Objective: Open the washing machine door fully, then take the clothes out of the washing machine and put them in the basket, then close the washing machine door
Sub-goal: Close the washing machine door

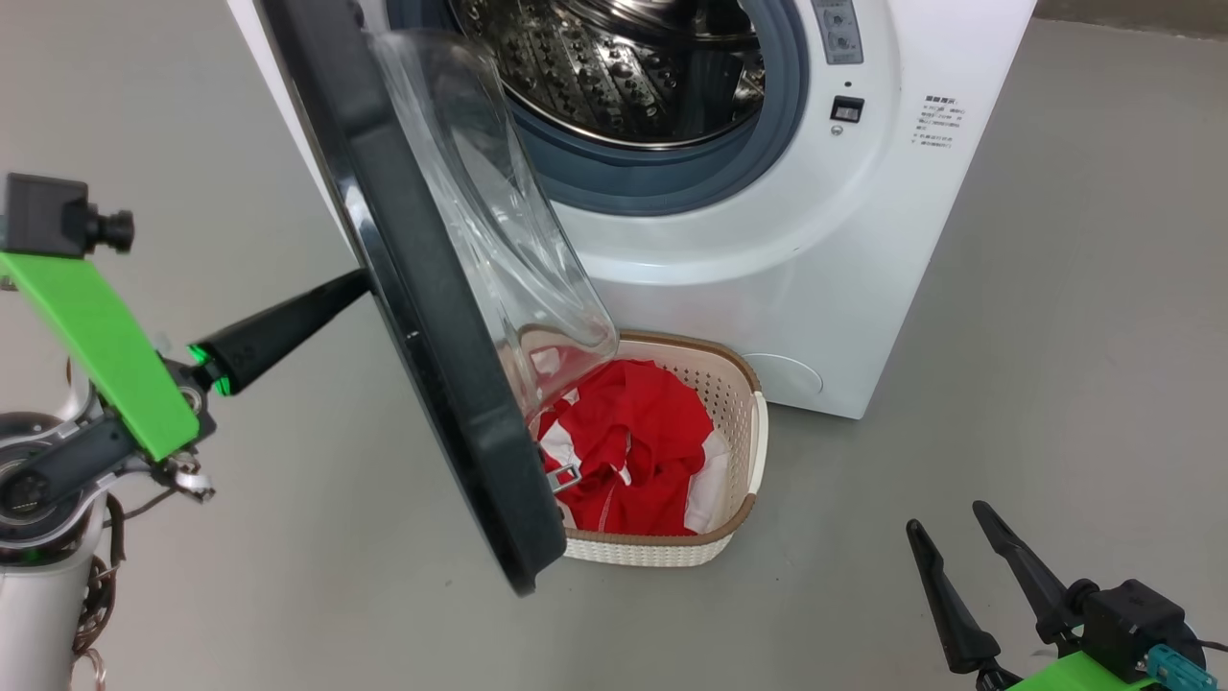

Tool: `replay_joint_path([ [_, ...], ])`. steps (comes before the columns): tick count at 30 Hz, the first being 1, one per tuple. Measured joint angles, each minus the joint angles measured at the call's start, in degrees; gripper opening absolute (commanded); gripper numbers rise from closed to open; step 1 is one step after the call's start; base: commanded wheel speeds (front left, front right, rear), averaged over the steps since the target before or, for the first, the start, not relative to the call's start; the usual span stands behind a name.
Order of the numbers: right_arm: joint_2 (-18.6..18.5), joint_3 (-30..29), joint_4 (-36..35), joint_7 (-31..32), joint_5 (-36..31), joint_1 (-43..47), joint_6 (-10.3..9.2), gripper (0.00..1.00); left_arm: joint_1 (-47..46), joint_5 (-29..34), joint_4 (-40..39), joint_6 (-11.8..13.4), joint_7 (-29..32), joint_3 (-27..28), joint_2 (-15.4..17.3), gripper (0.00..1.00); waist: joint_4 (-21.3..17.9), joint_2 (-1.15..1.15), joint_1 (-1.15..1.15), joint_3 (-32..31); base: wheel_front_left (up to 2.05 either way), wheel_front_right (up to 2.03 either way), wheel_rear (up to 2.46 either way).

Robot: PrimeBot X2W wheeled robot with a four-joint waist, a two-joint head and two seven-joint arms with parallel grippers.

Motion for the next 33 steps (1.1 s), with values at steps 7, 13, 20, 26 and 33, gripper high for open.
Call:
replay_joint_path([
  [7,0.11,-0.55,0.01,0.0,0.0,0.0,0.0,1.0,1.05,-0.02,0.07,-0.01,-2.71,-0.76,0.54,0.0,0.33,0.0,0.0,-0.15,0.0,0.0,0.0],
  [13,0.4,-0.71,0.08,0.0,0.0,0.0,0.0,1.0,3.39,-0.23,0.59,-0.02,-5.52,-1.14,0.83,0.0,0.83,0.0,0.0,-0.7,0.0,0.0,0.0],
  [20,0.75,-0.26,0.22,0.0,0.0,0.02,0.0,1.0,9.37,-2.18,1.71,-0.02,-9.93,0.19,0.93,0.31,1.31,0.0,0.0,-1.68,0.0,0.0,0.0],
  [26,1.36,0.12,0.31,0.0,0.0,0.06,0.0,1.0,14.78,-2.21,3.22,-0.02,-14.54,0.25,0.85,1.0,2.13,0.0,0.0,-2.41,0.0,0.0,0.0],
  [33,1.83,0.41,0.49,0.0,0.0,0.09,0.0,1.0,19.91,-1.76,5.55,-0.02,-19.46,-0.79,0.43,1.0,2.91,0.0,0.0,-3.02,0.0,0.0,0.0],
])
